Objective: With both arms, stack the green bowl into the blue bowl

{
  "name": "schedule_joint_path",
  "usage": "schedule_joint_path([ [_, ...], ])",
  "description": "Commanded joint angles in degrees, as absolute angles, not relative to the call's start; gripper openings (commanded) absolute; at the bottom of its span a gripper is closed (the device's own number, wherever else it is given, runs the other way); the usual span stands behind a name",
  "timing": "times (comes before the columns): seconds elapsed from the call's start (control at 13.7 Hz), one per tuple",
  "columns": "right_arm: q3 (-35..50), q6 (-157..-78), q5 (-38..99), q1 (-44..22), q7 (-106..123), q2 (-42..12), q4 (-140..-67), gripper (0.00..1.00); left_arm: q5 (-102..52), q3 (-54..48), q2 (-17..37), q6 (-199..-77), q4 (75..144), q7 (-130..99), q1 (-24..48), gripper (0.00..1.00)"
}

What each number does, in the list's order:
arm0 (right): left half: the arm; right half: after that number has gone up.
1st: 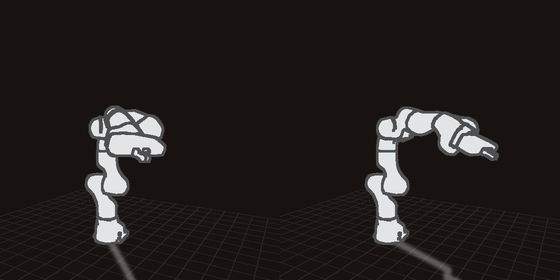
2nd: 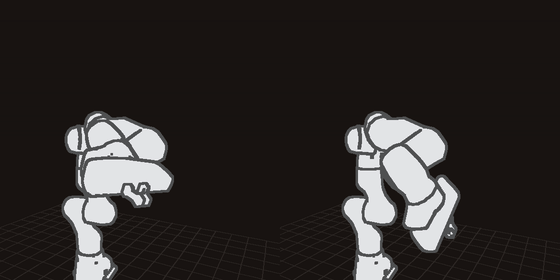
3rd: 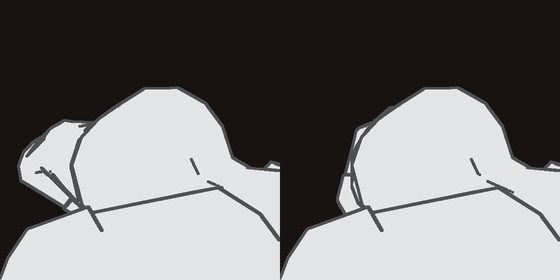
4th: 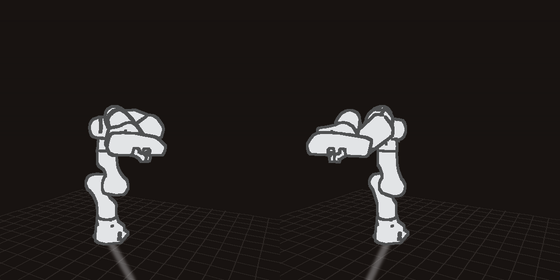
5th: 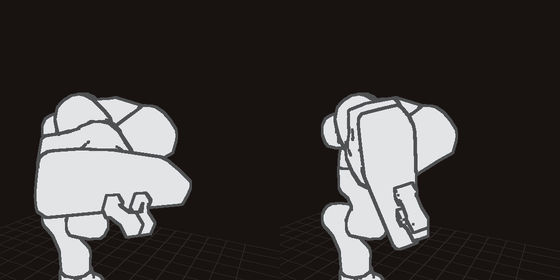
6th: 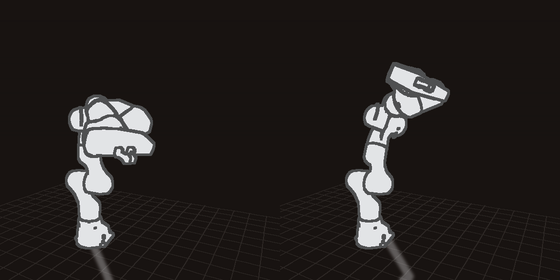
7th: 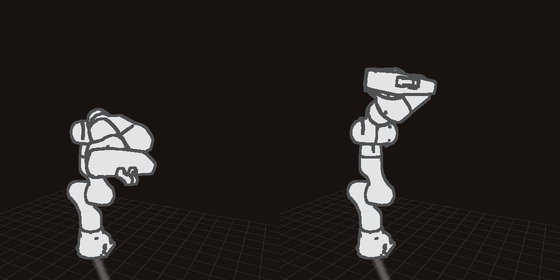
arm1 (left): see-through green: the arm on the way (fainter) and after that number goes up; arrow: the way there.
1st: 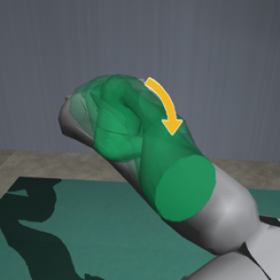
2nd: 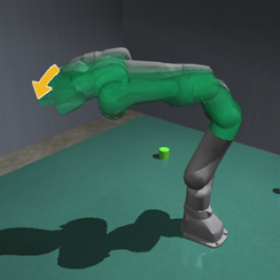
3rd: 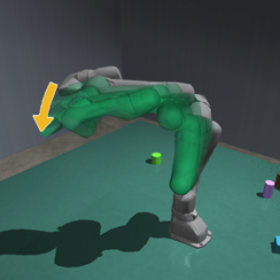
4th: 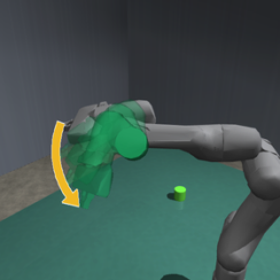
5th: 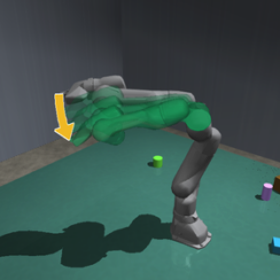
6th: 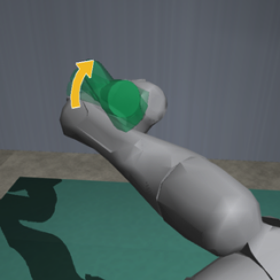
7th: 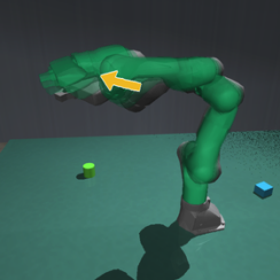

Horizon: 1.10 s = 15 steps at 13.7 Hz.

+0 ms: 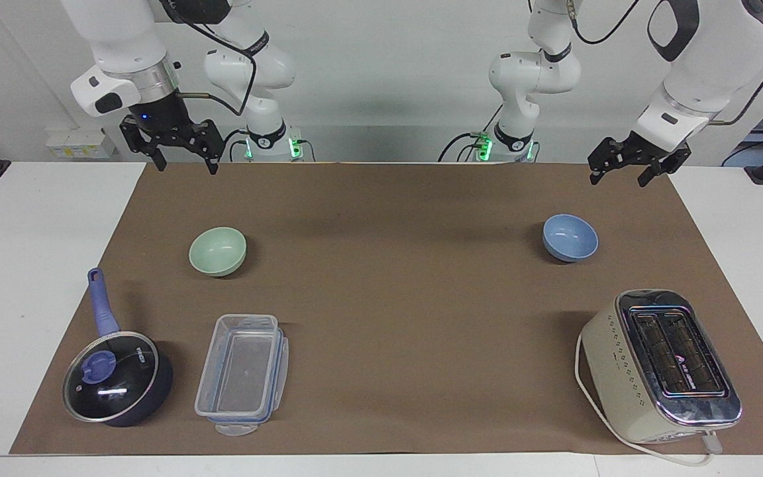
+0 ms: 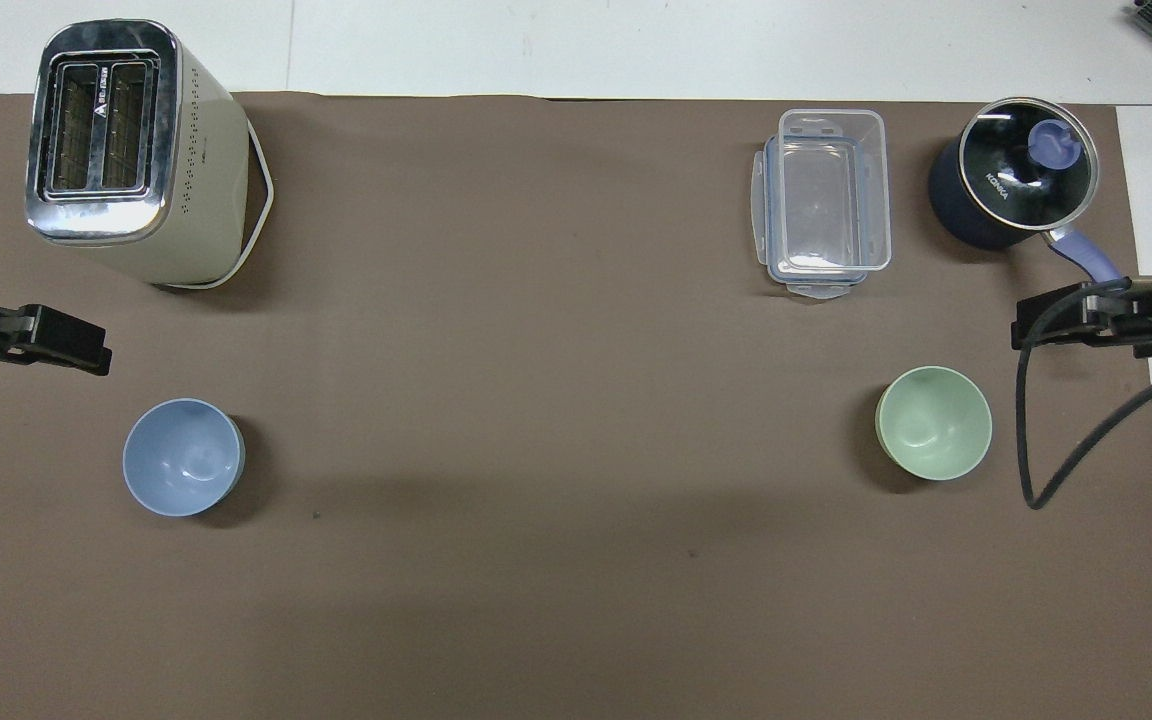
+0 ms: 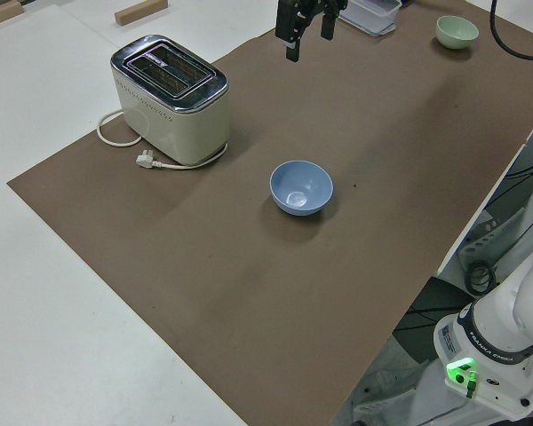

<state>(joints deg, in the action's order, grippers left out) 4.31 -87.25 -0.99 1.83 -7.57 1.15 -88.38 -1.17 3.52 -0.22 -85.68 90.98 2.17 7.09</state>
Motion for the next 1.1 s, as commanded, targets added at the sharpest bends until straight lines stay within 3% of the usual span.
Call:
schedule_joint_path([
  [0.0,4.7,-87.3,0.1,2.5,-6.0,2.1,-89.5,1.0,-0.4,3.3,-0.4,-85.6,91.1,1.8,6.9,1.0],
  [0.66,4.6,-87.6,0.0,2.6,-6.2,2.1,-89.4,1.0,-0.4,3.4,-1.3,-87.2,94.0,3.9,5.5,1.0],
  [1.02,4.6,-87.5,0.0,2.6,-6.2,2.0,-89.4,1.0,-0.4,3.5,-3.6,-94.3,101.9,8.7,1.8,1.0],
])
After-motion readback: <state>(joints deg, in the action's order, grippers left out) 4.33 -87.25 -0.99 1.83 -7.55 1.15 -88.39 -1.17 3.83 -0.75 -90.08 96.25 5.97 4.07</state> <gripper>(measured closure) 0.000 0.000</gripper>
